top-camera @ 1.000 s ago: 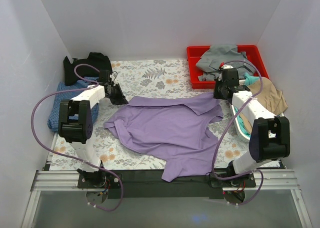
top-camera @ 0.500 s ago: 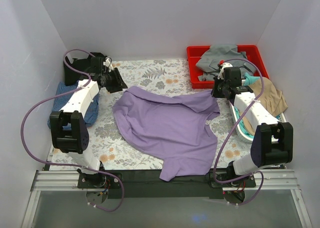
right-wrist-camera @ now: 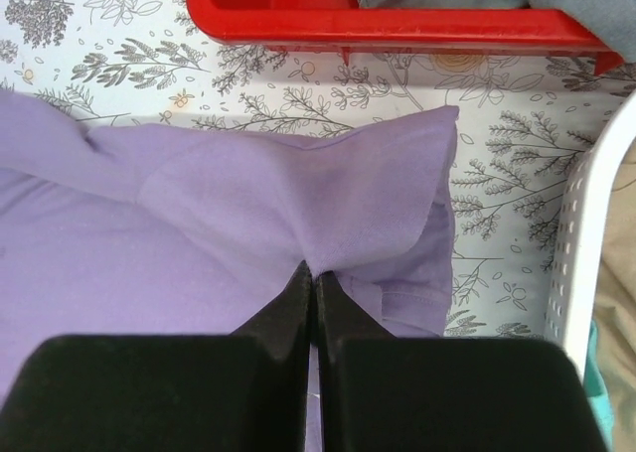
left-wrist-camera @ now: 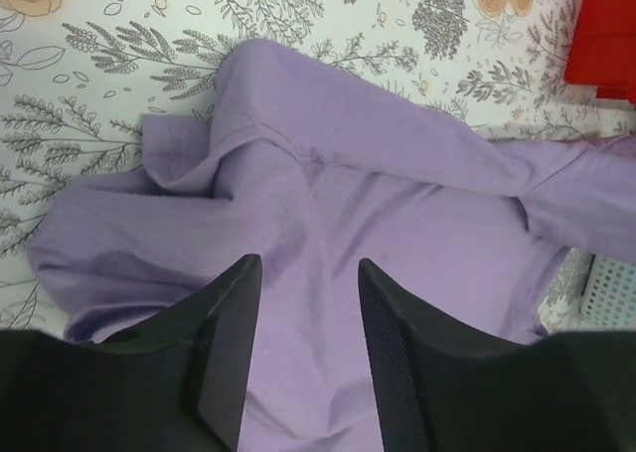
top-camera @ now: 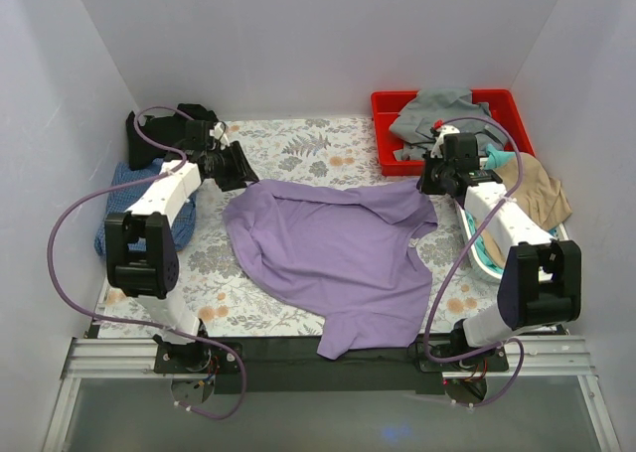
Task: Fold and stack the t-shirts
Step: Flatten the tshirt out
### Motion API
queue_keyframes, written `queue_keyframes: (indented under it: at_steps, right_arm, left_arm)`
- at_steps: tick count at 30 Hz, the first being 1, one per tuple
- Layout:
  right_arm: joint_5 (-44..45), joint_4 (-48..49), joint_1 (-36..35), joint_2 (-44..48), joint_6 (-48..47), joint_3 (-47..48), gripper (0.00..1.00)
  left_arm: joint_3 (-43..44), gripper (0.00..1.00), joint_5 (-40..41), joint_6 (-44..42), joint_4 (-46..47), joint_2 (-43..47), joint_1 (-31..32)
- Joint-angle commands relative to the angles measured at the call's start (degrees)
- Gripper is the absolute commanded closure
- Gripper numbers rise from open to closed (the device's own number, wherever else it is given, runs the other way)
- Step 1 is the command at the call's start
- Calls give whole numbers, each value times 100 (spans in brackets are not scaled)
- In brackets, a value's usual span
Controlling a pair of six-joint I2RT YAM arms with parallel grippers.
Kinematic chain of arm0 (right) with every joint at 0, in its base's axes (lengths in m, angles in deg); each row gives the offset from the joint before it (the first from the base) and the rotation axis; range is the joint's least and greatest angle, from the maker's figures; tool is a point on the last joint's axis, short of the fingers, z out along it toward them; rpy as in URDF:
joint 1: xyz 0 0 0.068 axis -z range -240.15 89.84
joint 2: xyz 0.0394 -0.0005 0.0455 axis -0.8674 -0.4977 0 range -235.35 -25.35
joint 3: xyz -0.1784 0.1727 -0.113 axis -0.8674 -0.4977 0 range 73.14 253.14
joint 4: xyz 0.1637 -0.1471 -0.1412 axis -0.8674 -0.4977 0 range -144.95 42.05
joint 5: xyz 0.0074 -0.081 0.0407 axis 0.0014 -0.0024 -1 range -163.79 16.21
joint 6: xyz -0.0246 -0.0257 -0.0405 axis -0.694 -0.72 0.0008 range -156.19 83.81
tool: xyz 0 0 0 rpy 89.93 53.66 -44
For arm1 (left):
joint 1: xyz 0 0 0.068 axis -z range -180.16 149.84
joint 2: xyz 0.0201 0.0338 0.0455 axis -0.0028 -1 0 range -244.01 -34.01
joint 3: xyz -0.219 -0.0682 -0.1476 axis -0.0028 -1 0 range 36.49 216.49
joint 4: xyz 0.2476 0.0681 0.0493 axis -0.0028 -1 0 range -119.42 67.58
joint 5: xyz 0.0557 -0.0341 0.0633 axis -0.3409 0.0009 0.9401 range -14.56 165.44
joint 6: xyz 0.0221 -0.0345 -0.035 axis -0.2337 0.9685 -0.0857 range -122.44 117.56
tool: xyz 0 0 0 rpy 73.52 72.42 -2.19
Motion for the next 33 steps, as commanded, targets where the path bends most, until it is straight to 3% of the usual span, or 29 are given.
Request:
queue_keyframes:
  at_steps: [1, 11, 21, 33]
  right_arm:
    - [-185, 133, 19, -116, -60, 135, 99]
    - [-264, 133, 19, -275, -69, 126, 99]
    - [-361, 186, 19, -362, -25, 38, 99]
    - [-378, 203, 27, -512, -69, 82, 99]
  left_arm:
    - [-105, 57, -71, 214, 385, -342, -5]
    - [255, 54, 78, 416, 746, -1054, -5]
    - [263, 52, 447, 653, 1256, -808, -5]
    - [430, 52, 298, 768, 1423, -1432, 4]
